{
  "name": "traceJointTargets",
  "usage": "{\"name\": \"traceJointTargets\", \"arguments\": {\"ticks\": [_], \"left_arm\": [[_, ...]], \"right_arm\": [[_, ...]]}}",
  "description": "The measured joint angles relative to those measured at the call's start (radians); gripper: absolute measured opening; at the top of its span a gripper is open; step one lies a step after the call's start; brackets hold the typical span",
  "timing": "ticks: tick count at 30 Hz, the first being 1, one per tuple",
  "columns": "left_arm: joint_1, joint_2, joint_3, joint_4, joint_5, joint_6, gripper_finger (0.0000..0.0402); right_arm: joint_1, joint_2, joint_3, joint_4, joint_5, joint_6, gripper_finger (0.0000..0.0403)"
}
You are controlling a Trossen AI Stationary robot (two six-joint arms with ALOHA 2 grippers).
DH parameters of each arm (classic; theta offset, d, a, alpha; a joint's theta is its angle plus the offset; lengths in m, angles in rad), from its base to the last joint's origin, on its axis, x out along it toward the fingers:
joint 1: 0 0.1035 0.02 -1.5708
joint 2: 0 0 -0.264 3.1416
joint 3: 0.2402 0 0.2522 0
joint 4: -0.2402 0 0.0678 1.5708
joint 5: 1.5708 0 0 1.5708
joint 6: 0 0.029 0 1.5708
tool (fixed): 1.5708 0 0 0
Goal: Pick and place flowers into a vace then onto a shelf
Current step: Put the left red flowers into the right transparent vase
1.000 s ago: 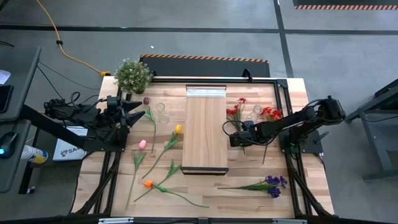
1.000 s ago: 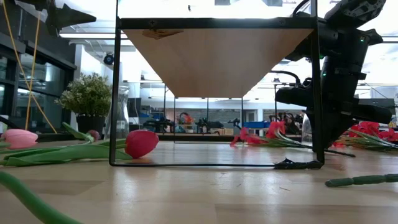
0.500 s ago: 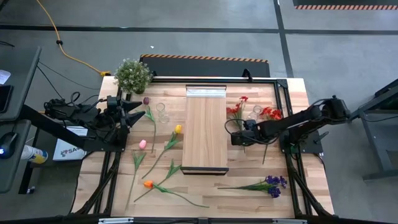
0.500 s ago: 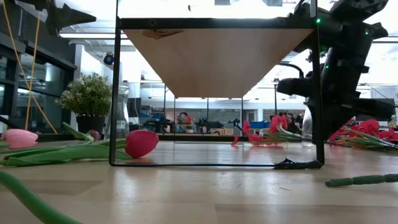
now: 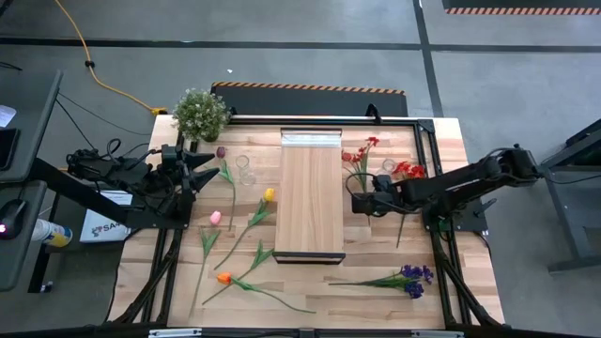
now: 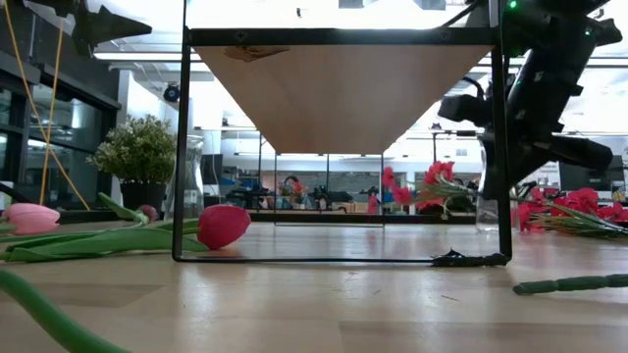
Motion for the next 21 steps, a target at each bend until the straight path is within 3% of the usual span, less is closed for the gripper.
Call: {"name": "traceJointTargets", "arguments": {"ticks": [21], "left_arm": [[0.000,0.000,0.000,0.002,0.001,-0.003,0.0326]], "right_arm": [[-0.001,-0.249,0.002,-0.048,0.114,-0.056,0.0001]]}}
